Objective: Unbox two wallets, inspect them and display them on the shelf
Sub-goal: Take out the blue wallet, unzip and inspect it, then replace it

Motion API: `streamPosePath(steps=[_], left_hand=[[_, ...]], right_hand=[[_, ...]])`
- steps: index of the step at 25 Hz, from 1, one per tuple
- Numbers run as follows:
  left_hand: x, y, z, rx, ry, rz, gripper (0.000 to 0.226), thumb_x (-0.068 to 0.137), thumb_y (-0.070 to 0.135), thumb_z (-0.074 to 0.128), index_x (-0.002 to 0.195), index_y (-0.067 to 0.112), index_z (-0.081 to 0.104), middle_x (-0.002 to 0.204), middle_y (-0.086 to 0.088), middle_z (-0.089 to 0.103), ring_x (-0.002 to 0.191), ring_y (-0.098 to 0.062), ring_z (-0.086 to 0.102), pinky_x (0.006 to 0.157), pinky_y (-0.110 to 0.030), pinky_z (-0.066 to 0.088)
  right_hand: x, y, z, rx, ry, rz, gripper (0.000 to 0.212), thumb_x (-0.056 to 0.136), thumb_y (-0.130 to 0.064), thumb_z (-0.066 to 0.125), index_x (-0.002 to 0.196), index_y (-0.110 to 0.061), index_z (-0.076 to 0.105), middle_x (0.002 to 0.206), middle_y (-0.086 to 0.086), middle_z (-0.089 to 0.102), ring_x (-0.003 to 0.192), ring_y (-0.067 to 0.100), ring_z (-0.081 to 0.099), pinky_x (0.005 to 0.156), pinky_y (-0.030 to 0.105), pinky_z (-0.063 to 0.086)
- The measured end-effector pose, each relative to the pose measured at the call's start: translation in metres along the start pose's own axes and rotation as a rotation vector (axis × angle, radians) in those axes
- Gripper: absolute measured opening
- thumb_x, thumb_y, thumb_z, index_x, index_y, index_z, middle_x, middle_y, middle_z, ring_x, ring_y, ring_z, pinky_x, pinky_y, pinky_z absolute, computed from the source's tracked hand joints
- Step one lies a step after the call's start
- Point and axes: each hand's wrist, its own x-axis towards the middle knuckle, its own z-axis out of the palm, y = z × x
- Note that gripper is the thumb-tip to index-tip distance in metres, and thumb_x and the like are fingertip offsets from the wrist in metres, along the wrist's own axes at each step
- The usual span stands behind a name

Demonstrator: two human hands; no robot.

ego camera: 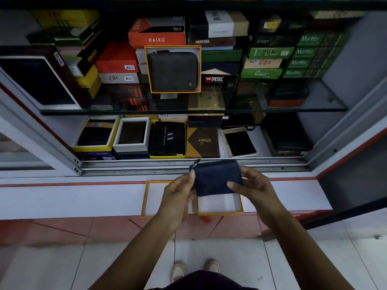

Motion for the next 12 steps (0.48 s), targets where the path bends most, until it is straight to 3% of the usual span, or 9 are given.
streamPosePath(steps=[3,6,9,12], left_hand=[[-0.003,0.01,-0.002,-0.122,0.012,-0.197,0.04,0.085,0.048,0.057,0.106,0.015,0.063,0.106,-0.01,0.07,0.105,-0.02,0.065,0.088,-0.028,0.052],[-0.003,0.017,-0.008,-0.262,0.035,-0.307,0.053,0.074,0.047,0.071,0.109,0.007,0.062,0.108,-0.02,0.068,0.106,-0.028,0.066,0.081,-0.031,0.058],[-0.001,0.019,-0.016,-0.265,0.053,-0.247,0.043,0.072,0.033,0.076,0.104,0.007,0.065,0.104,-0.016,0.07,0.106,-0.025,0.066,0.084,-0.028,0.056],[-0.003,0.016,-0.019,-0.126,-0.01,-0.094,0.022,0.076,0.019,0.073,0.097,0.012,0.074,0.098,-0.004,0.076,0.106,-0.015,0.066,0.09,-0.022,0.048]], right_hand=[[0.004,-0.003,0.006,-0.036,-0.121,-0.057,0.034,0.075,0.005,0.071,0.106,-0.005,0.063,0.104,0.008,0.074,0.096,0.02,0.07,0.078,0.024,0.056],[0.012,-0.003,0.009,-0.034,-0.181,-0.045,0.035,0.075,0.005,0.071,0.106,-0.003,0.059,0.107,0.012,0.072,0.101,0.025,0.068,0.085,0.028,0.055],[0.022,-0.01,0.017,-0.172,-0.236,-0.043,0.036,0.075,-0.002,0.074,0.107,-0.014,0.063,0.109,0.008,0.07,0.107,0.025,0.065,0.089,0.031,0.054],[0.028,-0.023,0.041,-0.26,-0.339,-0.075,0.028,0.076,-0.023,0.077,0.104,-0.023,0.071,0.106,0.0,0.072,0.106,0.015,0.066,0.093,0.03,0.053]])
